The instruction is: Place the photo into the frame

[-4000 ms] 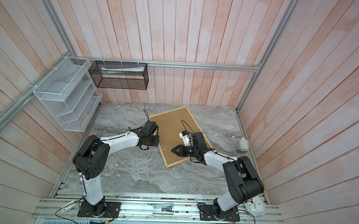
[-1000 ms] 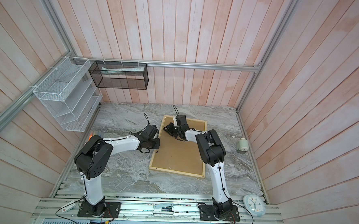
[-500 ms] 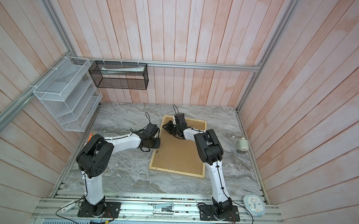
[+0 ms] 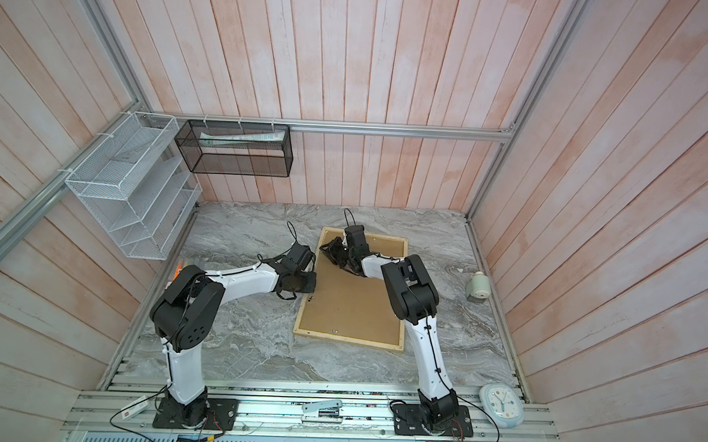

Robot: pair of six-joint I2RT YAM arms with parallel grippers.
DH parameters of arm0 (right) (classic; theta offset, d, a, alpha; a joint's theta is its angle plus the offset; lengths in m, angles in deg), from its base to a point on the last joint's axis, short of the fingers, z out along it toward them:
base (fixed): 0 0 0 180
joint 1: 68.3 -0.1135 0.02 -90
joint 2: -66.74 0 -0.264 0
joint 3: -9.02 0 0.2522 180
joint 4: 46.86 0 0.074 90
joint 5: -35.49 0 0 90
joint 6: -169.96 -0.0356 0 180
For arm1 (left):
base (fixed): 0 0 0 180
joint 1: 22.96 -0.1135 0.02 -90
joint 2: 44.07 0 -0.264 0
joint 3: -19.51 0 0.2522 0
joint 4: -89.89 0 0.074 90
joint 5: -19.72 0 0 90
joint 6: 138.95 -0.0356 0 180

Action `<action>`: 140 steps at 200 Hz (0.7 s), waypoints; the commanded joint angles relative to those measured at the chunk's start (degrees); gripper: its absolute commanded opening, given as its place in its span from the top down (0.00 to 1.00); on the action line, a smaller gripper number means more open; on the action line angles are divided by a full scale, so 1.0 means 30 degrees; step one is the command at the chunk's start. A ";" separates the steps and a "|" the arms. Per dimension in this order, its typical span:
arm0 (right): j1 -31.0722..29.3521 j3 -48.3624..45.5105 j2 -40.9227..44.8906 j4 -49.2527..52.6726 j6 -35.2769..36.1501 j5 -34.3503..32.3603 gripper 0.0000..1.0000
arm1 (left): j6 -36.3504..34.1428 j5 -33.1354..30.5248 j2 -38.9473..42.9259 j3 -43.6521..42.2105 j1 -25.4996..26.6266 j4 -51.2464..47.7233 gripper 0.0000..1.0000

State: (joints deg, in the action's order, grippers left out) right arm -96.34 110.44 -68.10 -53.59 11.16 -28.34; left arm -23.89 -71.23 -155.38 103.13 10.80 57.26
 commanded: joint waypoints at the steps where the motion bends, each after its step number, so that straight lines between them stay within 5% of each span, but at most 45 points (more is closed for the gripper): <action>1: -0.0330 -0.0820 -0.1311 0.0376 -0.0860 -0.1045 0.74 | -0.0458 0.0976 -0.1108 -0.0377 0.0639 -0.1480 0.78; 85: -0.0960 -0.1924 -0.1811 -0.2129 -0.4985 -0.1981 0.74 | -0.0461 0.1452 -0.1141 -0.0497 0.0708 -0.1121 0.78; 140: -0.0870 -0.2198 -0.1526 -0.2413 -0.4350 -0.1858 0.75 | -0.0318 0.0880 -0.1017 -0.0759 0.0675 -0.1062 0.78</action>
State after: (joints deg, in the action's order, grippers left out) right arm -97.36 105.82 -68.80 -65.41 -2.85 -32.45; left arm -23.89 -71.29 -155.38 103.13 10.82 57.28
